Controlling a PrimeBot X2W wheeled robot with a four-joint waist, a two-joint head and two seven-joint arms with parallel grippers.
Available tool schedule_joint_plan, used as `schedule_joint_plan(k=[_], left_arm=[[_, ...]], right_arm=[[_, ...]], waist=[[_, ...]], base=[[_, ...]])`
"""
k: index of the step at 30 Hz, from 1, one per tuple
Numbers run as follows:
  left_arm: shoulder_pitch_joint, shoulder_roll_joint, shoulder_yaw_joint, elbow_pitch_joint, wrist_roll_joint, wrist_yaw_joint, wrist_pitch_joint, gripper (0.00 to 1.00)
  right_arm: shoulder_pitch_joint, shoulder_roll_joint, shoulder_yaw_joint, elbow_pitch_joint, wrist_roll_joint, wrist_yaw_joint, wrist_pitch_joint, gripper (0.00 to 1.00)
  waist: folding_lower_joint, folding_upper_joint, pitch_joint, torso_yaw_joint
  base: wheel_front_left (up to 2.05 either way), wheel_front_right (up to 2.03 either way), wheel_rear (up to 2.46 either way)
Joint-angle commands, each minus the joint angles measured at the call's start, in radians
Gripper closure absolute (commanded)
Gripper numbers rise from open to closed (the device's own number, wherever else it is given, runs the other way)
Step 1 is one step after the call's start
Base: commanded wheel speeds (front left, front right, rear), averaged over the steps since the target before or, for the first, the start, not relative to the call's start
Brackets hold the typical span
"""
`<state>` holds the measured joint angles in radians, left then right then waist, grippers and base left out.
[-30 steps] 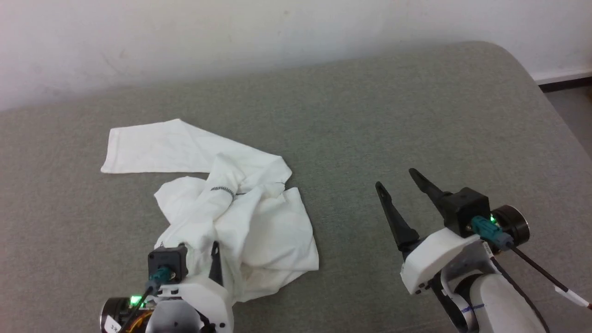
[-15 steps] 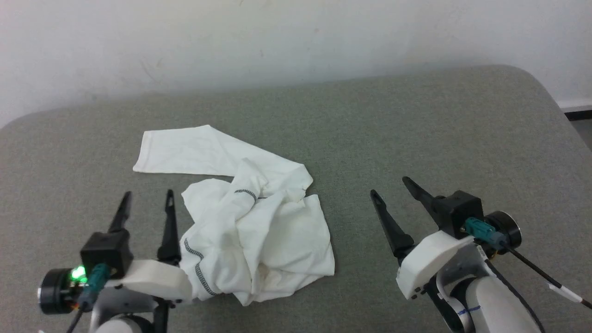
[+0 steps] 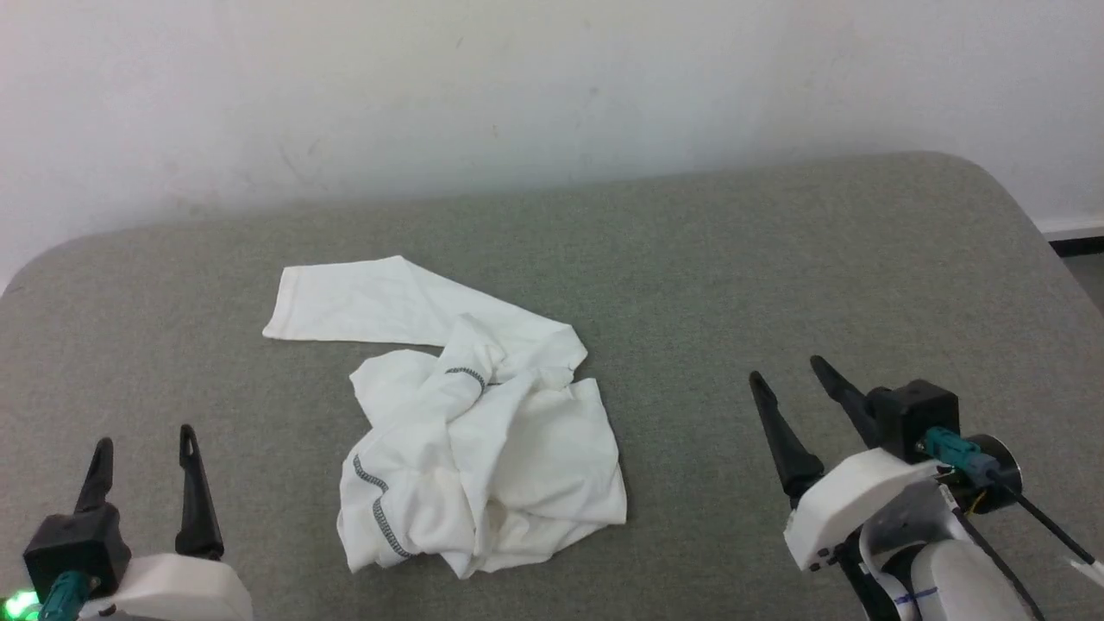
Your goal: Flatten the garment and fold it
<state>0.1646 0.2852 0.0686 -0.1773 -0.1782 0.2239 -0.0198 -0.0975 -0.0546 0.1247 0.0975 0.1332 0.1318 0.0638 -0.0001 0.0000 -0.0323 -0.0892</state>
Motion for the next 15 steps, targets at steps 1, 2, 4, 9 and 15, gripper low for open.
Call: schedule_joint_plan(k=[1, 2, 4, 9, 15], left_arm=[[0.016, 0.005, 0.003, -0.007, -0.003, 0.002, -0.008, 0.00], [0.021, 0.006, 0.001, -0.008, -0.003, 0.000, -0.009, 0.00], [0.025, 0.007, -0.004, -0.008, -0.004, -0.005, -0.016, 0.00], [0.010, 0.007, -0.026, 0.006, -0.003, -0.017, -0.036, 0.00], [-0.046, -0.009, -0.056, 0.029, -0.001, -0.021, -0.063, 0.00]], right_arm=[[0.004, 0.003, -0.009, 0.010, -0.004, -0.001, 0.011, 0.00], [-0.002, 0.003, -0.013, 0.019, -0.005, -0.001, 0.021, 0.00], [-0.021, -0.003, -0.019, 0.047, -0.005, -0.001, 0.049, 0.00], [-0.115, -0.044, 0.000, 0.157, 0.042, -0.001, 0.137, 0.00], [-0.291, -0.095, 0.077, 0.340, 0.130, -0.001, 0.328, 0.00]], waist=[[0.0001, 0.0000, 0.000, 0.009], [0.0001, 0.0000, 0.001, 0.015], [0.0001, 0.0000, 0.007, 0.030], [0.0001, 0.0000, 0.032, 0.078], [0.0001, 0.0000, 0.091, 0.141]], base=[[0.00, 0.00, 0.00], [0.00, 0.00, 0.00], [0.00, 0.00, 0.00], [0.00, 0.00, 0.00], [0.00, 0.00, 0.00]])
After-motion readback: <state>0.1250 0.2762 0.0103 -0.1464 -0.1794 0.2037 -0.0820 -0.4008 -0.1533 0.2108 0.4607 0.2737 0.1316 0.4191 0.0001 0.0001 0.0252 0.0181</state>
